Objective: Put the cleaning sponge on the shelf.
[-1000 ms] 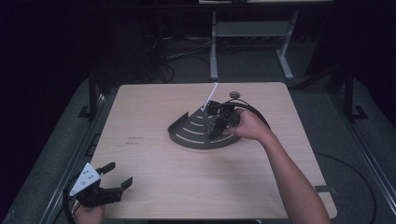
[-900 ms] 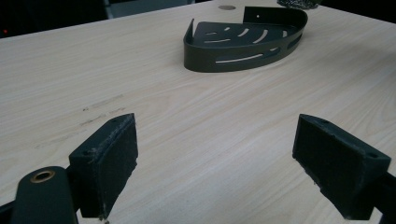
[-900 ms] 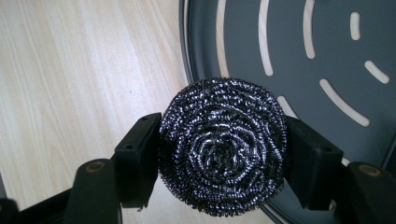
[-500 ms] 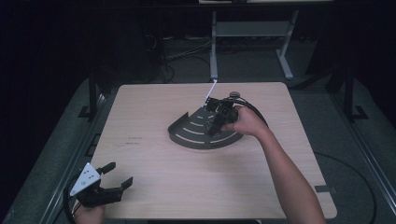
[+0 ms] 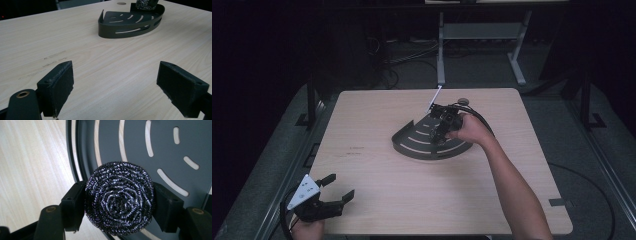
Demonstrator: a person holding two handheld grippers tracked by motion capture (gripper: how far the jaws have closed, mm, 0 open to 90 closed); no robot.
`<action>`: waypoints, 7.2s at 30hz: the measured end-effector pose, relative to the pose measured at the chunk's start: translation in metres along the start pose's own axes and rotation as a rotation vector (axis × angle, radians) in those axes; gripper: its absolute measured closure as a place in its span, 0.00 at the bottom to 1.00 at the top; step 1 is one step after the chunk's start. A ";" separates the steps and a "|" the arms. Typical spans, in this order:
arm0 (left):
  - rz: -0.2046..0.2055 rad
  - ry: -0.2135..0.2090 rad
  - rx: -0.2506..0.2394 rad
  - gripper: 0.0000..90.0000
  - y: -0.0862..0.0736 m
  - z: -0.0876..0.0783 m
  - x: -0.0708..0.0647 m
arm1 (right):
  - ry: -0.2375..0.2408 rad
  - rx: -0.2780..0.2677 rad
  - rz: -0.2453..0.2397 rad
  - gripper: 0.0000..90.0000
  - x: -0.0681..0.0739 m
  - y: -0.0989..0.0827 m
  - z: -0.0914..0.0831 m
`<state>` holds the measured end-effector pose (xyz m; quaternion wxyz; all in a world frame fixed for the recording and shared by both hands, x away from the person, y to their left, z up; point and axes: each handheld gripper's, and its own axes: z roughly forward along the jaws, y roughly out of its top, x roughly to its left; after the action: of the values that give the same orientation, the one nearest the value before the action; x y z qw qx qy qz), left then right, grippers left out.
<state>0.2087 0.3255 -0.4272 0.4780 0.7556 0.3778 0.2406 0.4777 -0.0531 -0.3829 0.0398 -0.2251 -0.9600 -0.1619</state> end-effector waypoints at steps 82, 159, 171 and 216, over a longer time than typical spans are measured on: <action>-0.004 0.005 -0.006 0.15 0.000 -0.002 0.000 | 0.001 0.051 0.087 0.36 -0.023 -0.009 0.043; 0.009 0.001 0.012 0.15 0.000 0.001 -0.005 | -0.012 -0.058 0.085 0.25 0.004 -0.060 -0.024; 0.014 0.001 0.013 0.15 0.000 0.001 -0.005 | -0.017 -0.057 0.086 0.25 0.011 -0.076 -0.026; 0.013 -0.002 0.018 0.15 0.000 0.003 -0.007 | -0.009 -0.094 0.099 0.24 0.029 -0.137 -0.017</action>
<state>0.2065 0.3187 -0.4286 0.4700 0.7626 0.3745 0.2394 0.3908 -0.1622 -0.4022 0.0328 -0.2748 -0.9391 -0.2035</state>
